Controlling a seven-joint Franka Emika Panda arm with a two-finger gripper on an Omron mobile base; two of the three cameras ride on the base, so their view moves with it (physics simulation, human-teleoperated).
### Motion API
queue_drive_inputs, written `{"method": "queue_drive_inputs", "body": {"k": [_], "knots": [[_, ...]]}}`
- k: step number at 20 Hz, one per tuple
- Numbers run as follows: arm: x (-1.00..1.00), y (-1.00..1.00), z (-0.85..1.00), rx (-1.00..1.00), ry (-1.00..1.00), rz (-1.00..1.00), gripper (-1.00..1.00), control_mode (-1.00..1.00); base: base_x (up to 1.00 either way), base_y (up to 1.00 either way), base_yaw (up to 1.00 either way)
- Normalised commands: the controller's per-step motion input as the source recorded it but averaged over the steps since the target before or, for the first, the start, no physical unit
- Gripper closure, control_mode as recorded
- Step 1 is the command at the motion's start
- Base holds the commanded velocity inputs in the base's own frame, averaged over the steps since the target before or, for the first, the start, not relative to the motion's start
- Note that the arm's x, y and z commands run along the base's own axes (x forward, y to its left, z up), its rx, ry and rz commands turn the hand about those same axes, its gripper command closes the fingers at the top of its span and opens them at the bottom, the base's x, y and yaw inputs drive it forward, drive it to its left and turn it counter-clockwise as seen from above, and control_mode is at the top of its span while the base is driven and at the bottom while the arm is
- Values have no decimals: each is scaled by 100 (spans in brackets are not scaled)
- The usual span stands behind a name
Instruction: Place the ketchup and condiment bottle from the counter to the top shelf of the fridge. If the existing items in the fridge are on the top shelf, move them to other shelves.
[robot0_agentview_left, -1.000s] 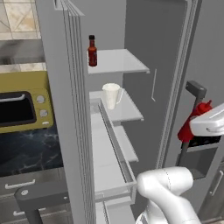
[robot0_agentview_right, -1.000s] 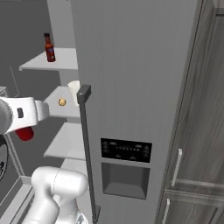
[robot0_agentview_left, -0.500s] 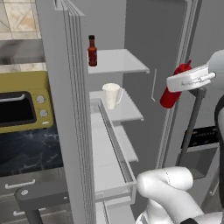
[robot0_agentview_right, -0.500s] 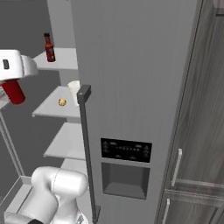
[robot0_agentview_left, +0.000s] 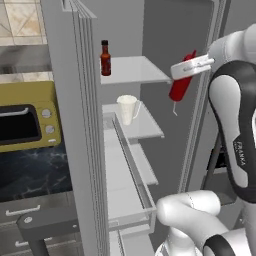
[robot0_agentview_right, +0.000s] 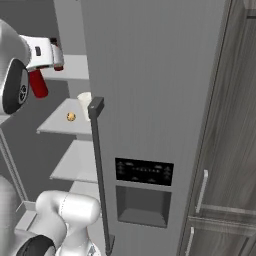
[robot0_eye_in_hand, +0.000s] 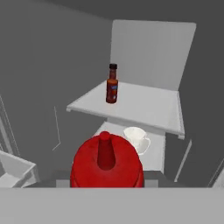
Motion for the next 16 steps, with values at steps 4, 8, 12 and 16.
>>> {"method": "queue_drive_inputs", "body": {"k": [4, 8, 12, 16], "knots": [[88, 15, 7, 2, -7, 0, 100, -100, 0, 0, 0], [86, 28, 10, 2, -5, -1, 100, -100, 0, 0, 0], [63, 10, 4, 4, -6, 0, 100, -100, 0, 0, 0], [47, 0, 0, 0, 0, 1, 100, -100, 0, 0, 0]]}}
